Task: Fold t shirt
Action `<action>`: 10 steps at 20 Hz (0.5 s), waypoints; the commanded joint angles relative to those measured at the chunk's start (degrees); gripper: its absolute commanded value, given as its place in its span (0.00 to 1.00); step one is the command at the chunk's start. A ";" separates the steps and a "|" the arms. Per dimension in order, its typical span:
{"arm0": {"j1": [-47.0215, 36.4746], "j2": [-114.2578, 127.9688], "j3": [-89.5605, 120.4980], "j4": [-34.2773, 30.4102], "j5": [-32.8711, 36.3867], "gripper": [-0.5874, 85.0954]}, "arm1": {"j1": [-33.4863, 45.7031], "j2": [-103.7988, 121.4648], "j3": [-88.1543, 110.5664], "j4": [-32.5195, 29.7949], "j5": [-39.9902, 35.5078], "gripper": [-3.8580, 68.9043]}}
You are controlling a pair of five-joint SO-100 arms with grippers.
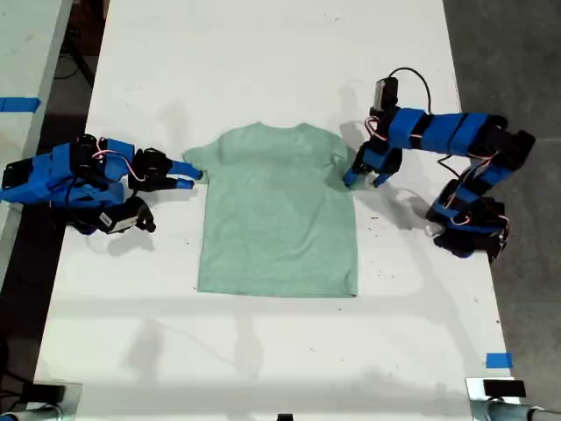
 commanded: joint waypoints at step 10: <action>0.88 0.26 0.97 -0.88 -0.09 0.13 | -8.09 -30.59 -73.92 17.67 -9.23 0.07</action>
